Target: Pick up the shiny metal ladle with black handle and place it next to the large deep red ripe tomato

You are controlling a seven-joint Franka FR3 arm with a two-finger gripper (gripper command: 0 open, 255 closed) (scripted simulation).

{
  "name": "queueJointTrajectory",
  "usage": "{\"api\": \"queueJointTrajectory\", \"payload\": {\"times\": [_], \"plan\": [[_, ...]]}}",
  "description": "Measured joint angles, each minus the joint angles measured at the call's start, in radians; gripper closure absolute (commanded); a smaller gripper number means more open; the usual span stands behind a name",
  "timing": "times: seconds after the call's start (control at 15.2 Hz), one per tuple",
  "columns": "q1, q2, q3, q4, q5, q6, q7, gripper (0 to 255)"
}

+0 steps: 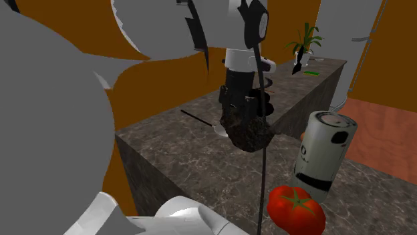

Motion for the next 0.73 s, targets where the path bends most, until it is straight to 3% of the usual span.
{"api": "queueJointTrajectory", "payload": {"times": [0.46, 0.73], "plan": [[-0.031, 0.199, 0.184, 0.087, 0.057, 0.113, 0.305, 0], [-0.060, 0.349, 0.279, 0.164, 0.040, 0.181, 0.483, 0]]}}
